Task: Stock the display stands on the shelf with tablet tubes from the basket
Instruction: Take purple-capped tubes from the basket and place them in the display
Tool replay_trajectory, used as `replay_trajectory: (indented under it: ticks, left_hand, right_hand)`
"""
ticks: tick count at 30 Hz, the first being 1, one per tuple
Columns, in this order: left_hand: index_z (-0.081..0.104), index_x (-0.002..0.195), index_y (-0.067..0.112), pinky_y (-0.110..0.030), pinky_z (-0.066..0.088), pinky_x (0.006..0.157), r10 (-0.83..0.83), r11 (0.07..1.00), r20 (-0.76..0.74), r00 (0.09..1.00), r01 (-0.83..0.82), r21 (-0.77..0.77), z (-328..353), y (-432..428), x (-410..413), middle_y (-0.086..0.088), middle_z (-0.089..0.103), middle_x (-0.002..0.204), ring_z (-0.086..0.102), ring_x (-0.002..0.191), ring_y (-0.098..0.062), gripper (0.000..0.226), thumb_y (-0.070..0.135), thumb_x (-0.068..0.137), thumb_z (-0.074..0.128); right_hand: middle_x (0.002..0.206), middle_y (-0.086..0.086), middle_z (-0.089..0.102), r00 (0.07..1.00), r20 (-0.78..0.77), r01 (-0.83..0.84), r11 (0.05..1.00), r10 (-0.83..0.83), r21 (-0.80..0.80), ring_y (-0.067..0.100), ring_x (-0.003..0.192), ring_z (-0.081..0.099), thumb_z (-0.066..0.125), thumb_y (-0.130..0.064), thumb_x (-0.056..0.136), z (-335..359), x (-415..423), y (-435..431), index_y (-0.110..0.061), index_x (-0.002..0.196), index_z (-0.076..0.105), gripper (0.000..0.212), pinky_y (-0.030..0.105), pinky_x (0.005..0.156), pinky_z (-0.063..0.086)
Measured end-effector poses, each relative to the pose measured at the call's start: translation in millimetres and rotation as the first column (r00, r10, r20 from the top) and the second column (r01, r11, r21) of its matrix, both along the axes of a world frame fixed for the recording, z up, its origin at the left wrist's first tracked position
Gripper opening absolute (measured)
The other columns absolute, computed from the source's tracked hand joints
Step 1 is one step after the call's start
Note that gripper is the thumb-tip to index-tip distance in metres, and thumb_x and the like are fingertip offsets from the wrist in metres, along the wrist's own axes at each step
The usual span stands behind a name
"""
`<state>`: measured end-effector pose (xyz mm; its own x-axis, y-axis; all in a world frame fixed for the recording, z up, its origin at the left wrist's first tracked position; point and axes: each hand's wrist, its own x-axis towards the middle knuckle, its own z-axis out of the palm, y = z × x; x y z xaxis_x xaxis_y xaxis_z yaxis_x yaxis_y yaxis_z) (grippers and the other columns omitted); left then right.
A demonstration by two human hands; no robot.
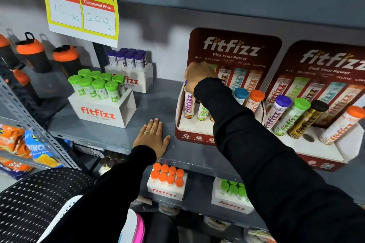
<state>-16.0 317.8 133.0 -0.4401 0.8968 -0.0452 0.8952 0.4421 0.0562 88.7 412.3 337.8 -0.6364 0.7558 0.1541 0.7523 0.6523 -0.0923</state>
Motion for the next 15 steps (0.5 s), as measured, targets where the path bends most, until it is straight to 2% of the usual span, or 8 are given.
replay_trajectory:
  ticks: [5,7,8,10,12,14,15]
  left_hand:
    - [0.006,0.149,0.01,-0.033,-0.001,0.117,0.005,1.0,-0.007,1.0,-0.004,0.021,0.5,-0.6,0.4,-0.006,0.001,0.158,-0.002,0.145,-0.019,0.065,0.049,0.098,0.015]
    - [0.02,0.147,0.009,-0.034,0.006,0.117,-0.012,0.993,0.023,1.0,0.009,0.117,1.5,-3.1,0.7,-0.007,0.015,0.156,0.011,0.144,-0.021,0.062,0.047,0.097,0.018]
    - [0.034,0.142,0.008,-0.036,0.015,0.116,-0.028,0.976,0.05,0.998,0.017,0.218,2.0,-8.3,1.4,-0.009,0.031,0.151,0.026,0.14,-0.024,0.061,0.044,0.096,0.019]
    - [0.059,0.12,0.006,-0.04,0.038,0.101,-0.052,0.909,0.075,0.996,0.016,0.417,-0.4,-26.3,5.2,-0.014,0.061,0.124,0.057,0.112,-0.031,0.054,0.037,0.091,0.026]
    - [0.063,0.106,0.008,-0.039,0.044,0.083,0.042,0.826,0.076,0.996,-0.078,0.558,-17.8,-57.9,6.7,-0.014,0.067,0.105,0.058,0.092,-0.03,0.037,0.028,0.088,0.038]
    - [0.058,0.105,0.01,-0.039,0.043,0.077,0.195,0.764,0.135,0.971,-0.237,0.6,-48.7,-99.4,6.9,-0.016,0.066,0.101,0.055,0.089,-0.031,0.029,0.025,0.084,0.045]
    - [0.056,0.105,0.011,-0.039,0.045,0.076,0.272,0.731,0.175,0.946,-0.322,0.602,-65.8,-120.4,7.5,-0.018,0.065,0.1,0.057,0.086,-0.033,0.028,0.025,0.083,0.046]
  right_hand:
    - [0.127,0.015,0.06,0.993,-0.115,-0.02,0.998,0.014,-0.053,0.033,0.115,0.058,0.061,-0.01,0.089,3.1,-4.3,-8.0,-0.007,0.124,0.057,0.035,0.037,0.094,0.052]
    - [0.125,0.014,0.061,0.977,-0.2,-0.07,0.996,0.078,0.049,0.033,0.114,0.057,0.055,-0.008,0.09,4.4,-11.1,-17.0,-0.008,0.123,0.058,0.033,0.035,0.093,0.052]
    - [0.121,0.014,0.063,0.959,-0.251,-0.105,0.987,0.134,0.125,0.033,0.112,0.058,0.053,-0.006,0.089,3.4,-17.1,-25.2,-0.008,0.12,0.06,0.032,0.034,0.091,0.051]
    - [0.099,0.015,0.071,0.863,-0.389,-0.198,0.923,0.324,0.329,0.034,0.093,0.066,0.059,0.002,0.079,-5.6,-34.3,-44.4,-0.004,0.097,0.07,0.023,0.031,0.076,0.054]
    - [0.067,0.016,0.07,0.719,-0.492,-0.306,0.859,0.491,0.41,0.033,0.064,0.068,0.064,0.007,0.061,-25.4,-58.2,-68.3,-0.003,0.065,0.07,0.011,0.028,0.056,0.053]
    - [0.058,0.015,0.066,0.6,-0.536,-0.427,0.804,0.594,0.413,0.032,0.055,0.065,0.059,0.004,0.063,-58.8,-83.4,-96.1,-0.004,0.056,0.067,0.013,0.031,0.052,0.05]
    - [0.058,0.016,0.064,0.577,-0.533,-0.498,0.784,0.619,0.371,0.032,0.054,0.064,0.053,0.002,0.066,-77.4,-92.4,-110.6,-0.004,0.055,0.066,0.018,0.031,0.05,0.05]
